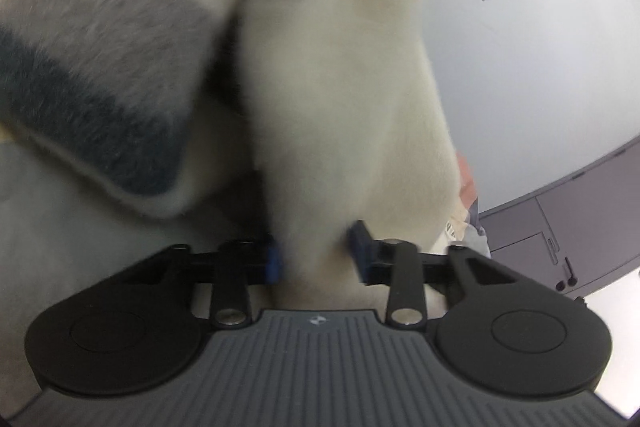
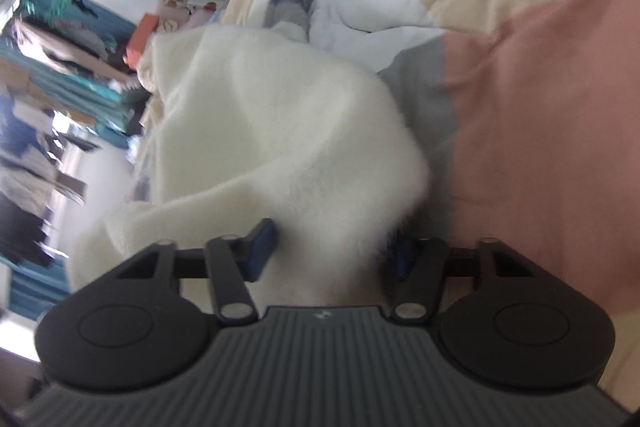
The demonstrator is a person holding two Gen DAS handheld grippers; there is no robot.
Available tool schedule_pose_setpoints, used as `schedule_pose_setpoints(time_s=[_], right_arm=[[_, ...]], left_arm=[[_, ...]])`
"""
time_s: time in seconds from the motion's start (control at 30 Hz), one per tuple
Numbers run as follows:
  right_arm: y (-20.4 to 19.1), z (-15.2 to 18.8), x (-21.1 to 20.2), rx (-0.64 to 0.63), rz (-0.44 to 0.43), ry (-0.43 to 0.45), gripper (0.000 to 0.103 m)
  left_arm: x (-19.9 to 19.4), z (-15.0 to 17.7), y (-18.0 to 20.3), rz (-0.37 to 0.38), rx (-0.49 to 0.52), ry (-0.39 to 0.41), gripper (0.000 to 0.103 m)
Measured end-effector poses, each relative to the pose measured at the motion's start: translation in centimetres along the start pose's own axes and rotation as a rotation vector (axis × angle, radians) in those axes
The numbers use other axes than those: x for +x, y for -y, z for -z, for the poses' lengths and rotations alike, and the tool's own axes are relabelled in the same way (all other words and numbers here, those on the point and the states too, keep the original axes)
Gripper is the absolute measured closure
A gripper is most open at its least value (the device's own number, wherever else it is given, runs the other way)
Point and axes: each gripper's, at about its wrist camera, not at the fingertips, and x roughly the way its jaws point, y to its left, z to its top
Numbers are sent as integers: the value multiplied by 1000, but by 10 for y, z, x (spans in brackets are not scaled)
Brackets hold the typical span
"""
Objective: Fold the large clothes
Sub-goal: 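Lift the sweater high with both grippers and shake it out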
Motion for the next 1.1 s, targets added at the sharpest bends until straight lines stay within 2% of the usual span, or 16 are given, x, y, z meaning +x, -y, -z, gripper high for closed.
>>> schedule_pose_setpoints(time_s=[0.03, 0.07, 0.13, 0.2, 0.27, 0.33, 0.4, 0.5, 0.67, 0.8, 1.0, 1.1], right_arm=[[0, 0, 1, 1, -6, 0, 65], [0, 1, 1, 6, -16, -1, 69], [-3, 1, -3, -10, -40, 20, 84], [-11, 2, -13, -53, -83, 58, 89], [-23, 5, -29, -103, -125, 117, 89], [-31, 8, -49, -124, -197, 174, 90], [-36, 13, -67, -154, -234, 228, 90], [-38, 14, -85, -135, -293, 257, 90], [-78, 5, -146, -219, -383, 389, 90], [-132, -18, -197, -311, -391, 484, 90], [-214, -57, -279, -438, -419, 584, 90], [-250, -76, -320, -480, -439, 639, 90]], left_arm=[[-2, -1, 2, 20, -3, 2, 84], [-5, -3, 5, 45, 6, 11, 87], [-19, -1, 17, 77, 59, 63, 90], [-39, -1, 34, 173, 109, 117, 91], [-63, -3, 51, 274, 154, 186, 91], [-88, -5, 67, 321, 201, 255, 91], [-109, -9, 78, 340, 230, 297, 91], [-133, -13, 96, 349, 232, 338, 92], [-179, -33, 149, 396, 280, 420, 91], [-222, -68, 210, 410, 320, 460, 91], [-282, -123, 308, 486, 376, 544, 91], [-331, -147, 368, 512, 425, 570, 91]])
